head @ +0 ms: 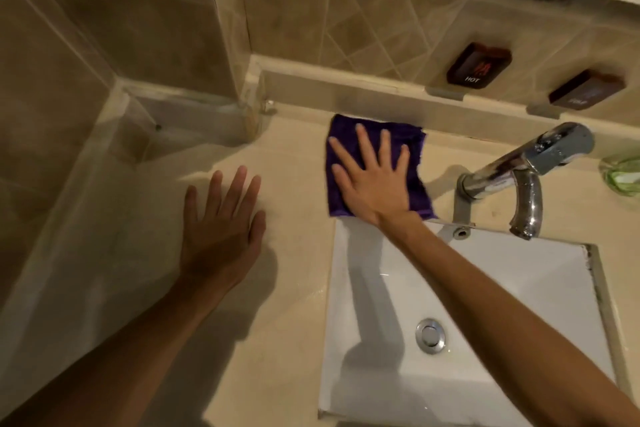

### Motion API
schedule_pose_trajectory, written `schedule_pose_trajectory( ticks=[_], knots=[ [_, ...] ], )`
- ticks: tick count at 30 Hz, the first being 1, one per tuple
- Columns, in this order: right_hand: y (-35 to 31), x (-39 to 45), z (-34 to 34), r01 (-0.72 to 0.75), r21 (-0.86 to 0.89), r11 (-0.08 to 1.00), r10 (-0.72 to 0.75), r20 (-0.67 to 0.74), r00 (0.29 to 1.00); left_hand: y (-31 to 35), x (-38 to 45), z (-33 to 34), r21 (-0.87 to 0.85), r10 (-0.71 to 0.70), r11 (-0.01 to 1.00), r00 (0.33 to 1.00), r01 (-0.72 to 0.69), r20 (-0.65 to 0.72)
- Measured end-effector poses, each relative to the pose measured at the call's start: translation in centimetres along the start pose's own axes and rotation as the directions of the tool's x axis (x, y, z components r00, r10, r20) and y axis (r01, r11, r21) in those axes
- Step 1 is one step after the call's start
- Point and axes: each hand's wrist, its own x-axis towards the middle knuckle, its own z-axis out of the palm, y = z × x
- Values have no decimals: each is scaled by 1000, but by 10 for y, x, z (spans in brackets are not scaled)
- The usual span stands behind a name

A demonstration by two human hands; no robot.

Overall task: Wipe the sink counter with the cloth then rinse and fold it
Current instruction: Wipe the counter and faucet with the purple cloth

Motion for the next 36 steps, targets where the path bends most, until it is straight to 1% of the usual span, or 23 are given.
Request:
schedule_pose_trajectory(
  ticks=[4,7,12,17,20,22,28,30,33,36],
  knots=[
    [-90,14,6,106,29,994,-107,27,994,-2,-1,4,22,10,1000,1000,-10,-14],
    [-107,23,6,146,51,988,-149,43,988,-1,4,2,12,4,1000,1000,-4,2],
    [-70,27,-2,214,94,972,-216,11,976,-2,2,-4,-12,-11,1000,1000,11,-7],
    [-4,26,-1,159,63,985,-158,-29,987,-3,1,-2,2,-6,1000,1000,6,6],
    [25,13,-4,117,65,991,-116,-17,993,-4,0,-2,0,-12,1000,1000,12,18],
    [35,3,-3,100,60,993,-100,-2,995,-3,-1,-1,3,-10,1000,1000,10,23],
    [55,-23,-1,135,108,985,-134,-16,991,0,1,-6,27,-1,1000,1000,0,20],
    [64,-33,3,135,78,988,-133,-30,991,1,0,-8,23,2,1000,1000,-3,20],
    [75,-46,9,131,7,991,-130,-93,987,1,-1,-11,13,-9,1000,999,9,37],
    [88,-59,14,167,7,986,-165,-102,981,1,1,-13,14,-1,1000,999,0,54]
  ],
)
